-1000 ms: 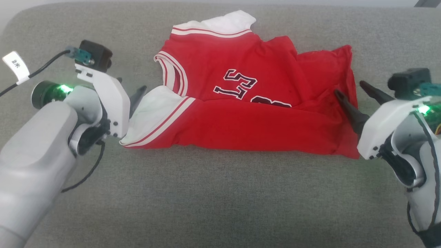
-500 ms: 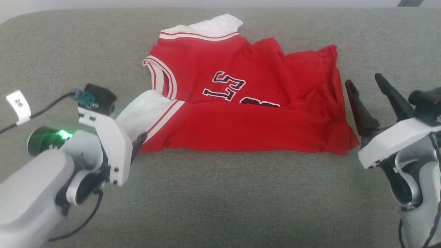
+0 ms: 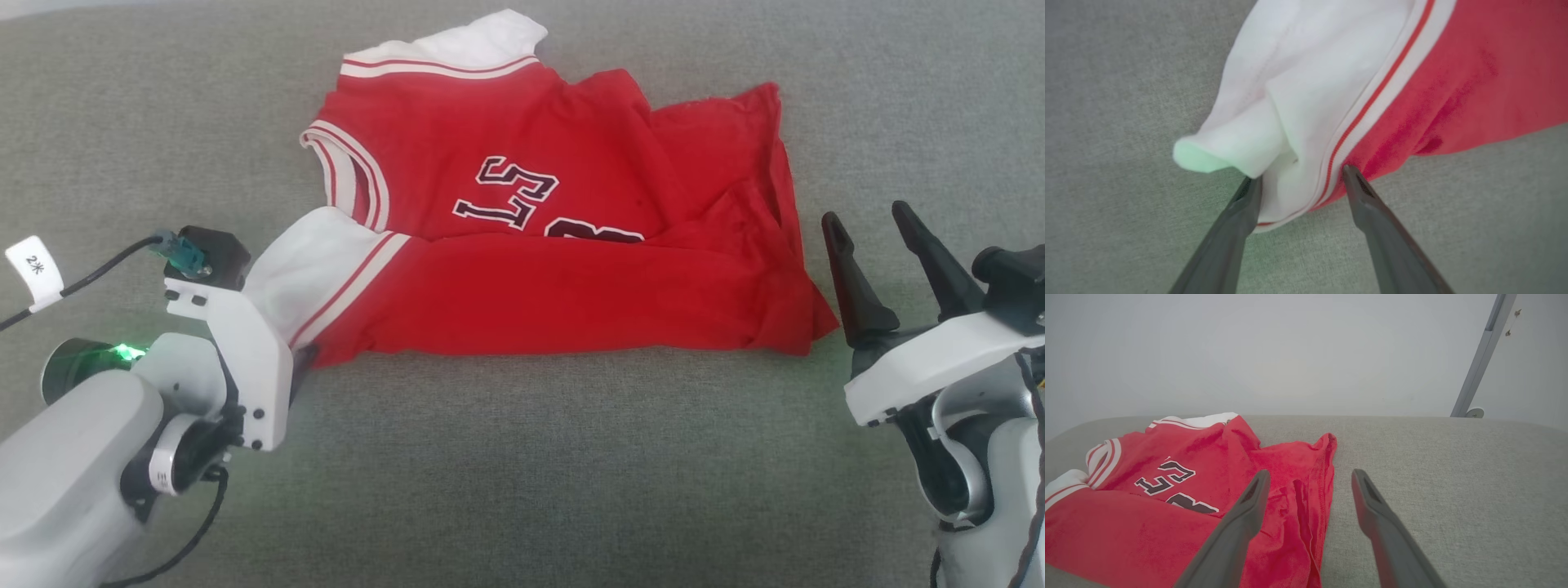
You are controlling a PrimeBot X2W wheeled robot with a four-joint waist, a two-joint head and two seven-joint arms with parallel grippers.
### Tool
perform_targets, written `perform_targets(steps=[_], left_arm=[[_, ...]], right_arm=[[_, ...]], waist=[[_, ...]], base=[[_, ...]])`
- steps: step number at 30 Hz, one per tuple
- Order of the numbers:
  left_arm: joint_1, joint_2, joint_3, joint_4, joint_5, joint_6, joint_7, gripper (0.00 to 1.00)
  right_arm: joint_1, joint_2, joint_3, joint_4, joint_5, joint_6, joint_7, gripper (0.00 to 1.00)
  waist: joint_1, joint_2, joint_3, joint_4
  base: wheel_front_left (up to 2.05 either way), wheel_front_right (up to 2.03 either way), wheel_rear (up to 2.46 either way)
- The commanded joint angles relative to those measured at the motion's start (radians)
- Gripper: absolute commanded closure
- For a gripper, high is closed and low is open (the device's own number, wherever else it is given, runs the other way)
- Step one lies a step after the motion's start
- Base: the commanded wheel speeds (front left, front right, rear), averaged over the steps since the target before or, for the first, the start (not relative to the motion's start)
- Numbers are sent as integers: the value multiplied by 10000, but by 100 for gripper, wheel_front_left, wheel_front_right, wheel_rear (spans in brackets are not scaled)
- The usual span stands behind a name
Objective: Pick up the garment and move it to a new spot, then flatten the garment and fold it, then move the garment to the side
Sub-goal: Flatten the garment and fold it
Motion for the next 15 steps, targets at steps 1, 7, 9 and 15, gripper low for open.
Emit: perform_targets(steps=[1,7,9,15], left_arm=[[-136,-63,-29,222,-92,-75,12,0],[-429,-735,-158,1707,-342,-510,154,0],[-507,-1001,-145,2169,-437,-686,167,0],[-687,-1523,-362,3089,-592,-1337,215,100]], right_arm=[[81,47,11,-94,-65,4,38,0],[235,-58,193,-21,-47,4,668,0],[254,-47,244,47,93,4,1000,0],[177,-231,494,430,362,2,2657,0]], waist=[[0,0,51,-48],[0,0,136,-99],[0,0,135,-88],[0,0,63,24]], base=[[0,0,0],[0,0,0],[0,0,0],[0,0,0]])
